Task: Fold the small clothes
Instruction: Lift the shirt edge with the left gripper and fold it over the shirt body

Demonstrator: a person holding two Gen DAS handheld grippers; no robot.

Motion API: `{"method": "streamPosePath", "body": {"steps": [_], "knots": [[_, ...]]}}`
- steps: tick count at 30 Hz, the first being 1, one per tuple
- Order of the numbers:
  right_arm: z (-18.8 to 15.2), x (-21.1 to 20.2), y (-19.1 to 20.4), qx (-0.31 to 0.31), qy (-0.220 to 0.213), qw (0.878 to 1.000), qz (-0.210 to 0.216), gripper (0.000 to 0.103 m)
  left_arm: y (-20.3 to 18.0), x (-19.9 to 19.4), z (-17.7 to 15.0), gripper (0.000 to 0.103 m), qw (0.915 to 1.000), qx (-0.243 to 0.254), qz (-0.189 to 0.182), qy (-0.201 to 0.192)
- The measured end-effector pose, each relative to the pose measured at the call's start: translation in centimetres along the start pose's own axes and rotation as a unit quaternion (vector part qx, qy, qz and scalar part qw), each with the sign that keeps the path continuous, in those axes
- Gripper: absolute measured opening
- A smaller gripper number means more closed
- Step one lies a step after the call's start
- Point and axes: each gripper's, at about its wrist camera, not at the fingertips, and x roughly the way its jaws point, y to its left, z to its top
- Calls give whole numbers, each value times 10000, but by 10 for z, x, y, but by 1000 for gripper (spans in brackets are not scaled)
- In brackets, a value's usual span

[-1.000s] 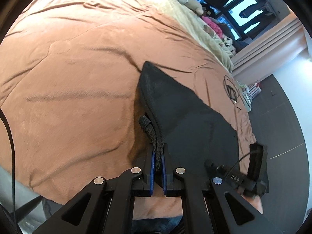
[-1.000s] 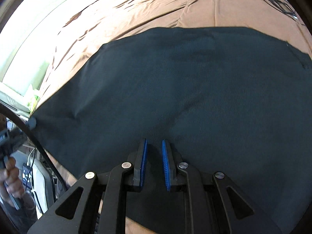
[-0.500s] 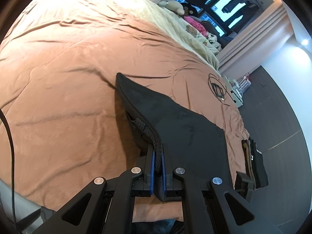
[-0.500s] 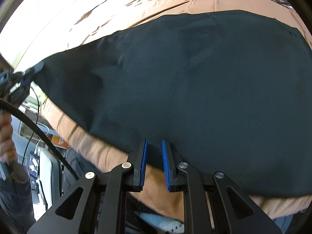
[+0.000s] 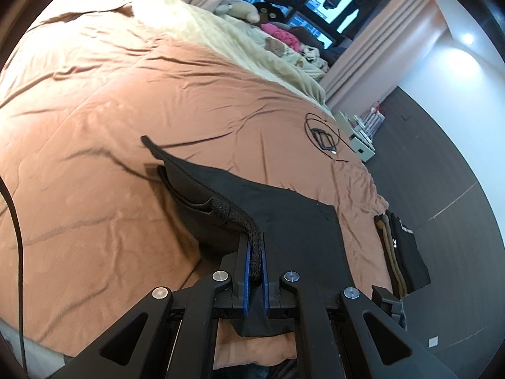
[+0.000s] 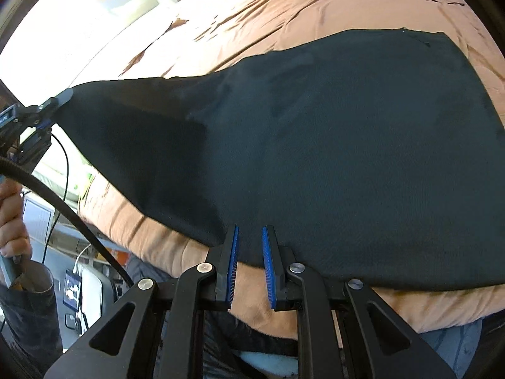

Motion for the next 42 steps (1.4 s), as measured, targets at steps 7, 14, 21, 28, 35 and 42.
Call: {"method": "streamPosePath", "body": {"steps": [7,14,21,28,35,42], "knots": [[-7,28,10,-44,199,9996,206,12,-30,2,11,5,9996,284,-54,-7],[-11,44,11,11,286,9993,241,12,-61,14,14,5,9980,605,-131,113],[-10,24,-3,99,201,9991,354,12,-99,34,11,5,9948,924,-304,301],[-9,-34,-43,211,-349,9992,-4,15,-135,61,-1,5,9892,1231,-505,612],[-21,-85,-73,115,-759,9967,-255,59,-165,92,-23,5,9822,1443,-690,980],[-34,-108,-91,152,-848,9958,-315,59,-197,121,-47,6,9728,1686,-826,1358]]}}
